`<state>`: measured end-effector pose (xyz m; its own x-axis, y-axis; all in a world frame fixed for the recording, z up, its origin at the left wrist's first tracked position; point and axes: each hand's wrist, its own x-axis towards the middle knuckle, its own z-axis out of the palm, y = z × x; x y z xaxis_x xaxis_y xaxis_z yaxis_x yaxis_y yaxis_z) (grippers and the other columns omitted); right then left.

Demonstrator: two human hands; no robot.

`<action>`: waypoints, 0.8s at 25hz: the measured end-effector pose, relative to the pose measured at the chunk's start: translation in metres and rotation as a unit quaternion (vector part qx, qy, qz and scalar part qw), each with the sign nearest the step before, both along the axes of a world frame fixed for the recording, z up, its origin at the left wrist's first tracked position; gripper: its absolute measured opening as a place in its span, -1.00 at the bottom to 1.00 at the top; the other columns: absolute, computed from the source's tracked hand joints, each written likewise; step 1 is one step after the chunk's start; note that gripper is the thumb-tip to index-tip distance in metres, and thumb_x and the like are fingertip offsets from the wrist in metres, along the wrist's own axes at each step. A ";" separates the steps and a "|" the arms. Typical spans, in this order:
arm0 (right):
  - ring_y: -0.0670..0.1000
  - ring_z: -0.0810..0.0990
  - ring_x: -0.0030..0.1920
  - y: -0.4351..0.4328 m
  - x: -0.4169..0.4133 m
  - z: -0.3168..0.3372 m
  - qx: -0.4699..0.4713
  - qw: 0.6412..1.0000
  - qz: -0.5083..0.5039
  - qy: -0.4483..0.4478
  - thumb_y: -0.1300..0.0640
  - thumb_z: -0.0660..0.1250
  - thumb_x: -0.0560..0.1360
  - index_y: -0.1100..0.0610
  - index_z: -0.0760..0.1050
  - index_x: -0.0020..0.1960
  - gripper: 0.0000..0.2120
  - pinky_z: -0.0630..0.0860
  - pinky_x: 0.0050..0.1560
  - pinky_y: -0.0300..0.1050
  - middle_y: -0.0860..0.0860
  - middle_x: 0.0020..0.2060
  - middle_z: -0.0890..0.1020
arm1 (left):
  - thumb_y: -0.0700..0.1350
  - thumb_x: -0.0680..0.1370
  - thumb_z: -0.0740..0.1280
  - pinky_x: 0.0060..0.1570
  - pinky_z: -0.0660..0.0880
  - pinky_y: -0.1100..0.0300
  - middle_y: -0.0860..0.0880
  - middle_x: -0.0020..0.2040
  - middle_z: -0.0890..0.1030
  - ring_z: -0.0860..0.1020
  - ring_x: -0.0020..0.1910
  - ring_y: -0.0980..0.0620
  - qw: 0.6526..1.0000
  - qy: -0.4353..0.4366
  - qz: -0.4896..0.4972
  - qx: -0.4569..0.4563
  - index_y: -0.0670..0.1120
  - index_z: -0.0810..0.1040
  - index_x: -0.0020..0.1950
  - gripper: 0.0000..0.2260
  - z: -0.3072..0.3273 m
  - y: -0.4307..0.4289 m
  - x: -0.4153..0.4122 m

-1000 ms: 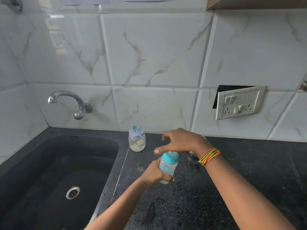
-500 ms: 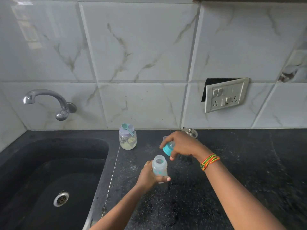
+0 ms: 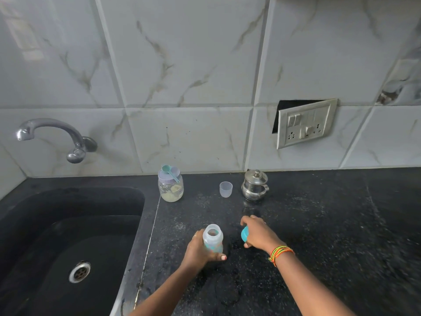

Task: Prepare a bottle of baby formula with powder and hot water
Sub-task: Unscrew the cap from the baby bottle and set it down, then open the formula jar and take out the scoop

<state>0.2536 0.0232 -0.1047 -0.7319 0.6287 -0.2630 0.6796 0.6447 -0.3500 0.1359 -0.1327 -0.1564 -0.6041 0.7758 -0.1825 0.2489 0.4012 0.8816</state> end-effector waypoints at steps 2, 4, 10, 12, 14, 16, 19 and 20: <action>0.07 0.47 0.12 0.000 0.000 -0.006 0.004 1.000 0.000 -0.002 0.26 0.51 0.31 0.11 0.41 0.12 -0.55 0.47 0.07 -0.03 0.03 0.11 0.47 | 0.12 0.02 0.64 0.24 0.39 0.11 0.02 0.20 0.49 0.43 0.23 0.02 1.000 -0.006 -0.007 0.004 0.09 0.36 0.18 -0.19 0.001 -0.001 -0.001; 0.06 0.48 0.10 -0.001 -0.001 -0.008 0.012 1.000 0.005 -0.012 0.25 0.51 0.31 0.12 0.42 0.08 -0.58 0.49 0.04 -0.01 0.03 0.09 0.47 | 0.15 -0.02 0.63 0.22 0.36 0.18 0.05 0.21 0.44 0.41 0.25 0.05 0.999 -0.009 -0.032 0.006 0.10 0.32 0.22 -0.11 0.002 -0.004 -0.005; 0.08 0.50 0.14 0.002 -0.001 -0.017 0.027 0.997 0.030 -0.065 0.21 0.53 0.30 0.12 0.44 0.13 -0.53 0.51 0.08 0.01 0.04 0.13 0.47 | 0.27 -0.09 0.60 0.41 0.23 0.16 0.01 0.33 0.39 0.34 0.37 0.11 0.998 -0.002 -0.067 0.017 0.06 0.23 0.34 0.09 0.004 -0.035 -0.051; 0.08 0.49 0.16 0.004 -0.004 -0.018 0.020 0.995 0.036 -0.089 0.19 0.55 0.28 0.10 0.44 0.14 -0.51 0.52 0.10 0.02 0.04 0.15 0.47 | 0.29 -0.09 0.59 0.42 0.20 0.16 -0.02 0.33 0.39 0.33 0.38 0.09 0.999 -0.003 -0.029 0.028 0.04 0.23 0.36 0.11 0.009 -0.045 -0.070; 0.09 0.47 0.18 0.009 -0.011 -0.012 -0.006 0.992 0.042 -0.120 0.16 0.57 0.26 0.08 0.44 0.17 -0.46 0.50 0.14 0.04 0.04 0.18 0.44 | 0.31 -0.09 0.58 0.44 0.20 0.10 -0.02 0.34 0.38 0.31 0.39 0.08 0.999 0.000 0.006 0.046 0.03 0.23 0.37 0.12 0.017 -0.050 -0.084; 0.09 0.47 0.17 0.016 -0.025 0.001 -0.029 0.991 0.041 -0.122 0.14 0.57 0.25 0.07 0.44 0.16 -0.46 0.48 0.13 0.02 0.05 0.20 0.44 | 0.36 -0.10 0.55 0.44 0.21 0.06 0.01 0.35 0.36 0.30 0.38 0.09 0.998 0.015 0.035 0.051 -0.01 0.22 0.40 0.16 0.025 -0.050 -0.096; 0.08 0.53 0.09 0.021 -0.059 0.031 -0.031 0.998 0.043 -0.043 0.13 0.51 0.33 0.13 0.48 0.13 -0.59 0.45 0.05 -0.08 0.09 0.15 0.52 | 0.39 -0.09 0.52 0.41 0.24 0.07 0.03 0.35 0.33 0.30 0.38 0.07 0.995 0.034 0.076 0.059 -0.06 0.19 0.43 0.20 0.035 -0.043 -0.109; 0.08 0.54 0.08 0.019 -0.074 0.042 -0.033 0.998 0.047 -0.014 0.13 0.49 0.37 0.15 0.50 0.13 -0.63 0.44 0.04 -0.11 0.10 0.13 0.55 | 0.35 -0.06 0.55 0.41 0.24 0.07 0.00 0.38 0.31 0.29 0.39 0.05 0.993 0.033 0.091 0.065 -0.07 0.18 0.43 0.18 0.038 -0.039 -0.114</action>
<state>0.1801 0.0425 -0.0629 -0.7791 0.5376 -0.3226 0.6267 0.6822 -0.3766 0.0222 -0.1712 -0.1180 -0.7440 0.6668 -0.0435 0.2409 0.3284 0.9133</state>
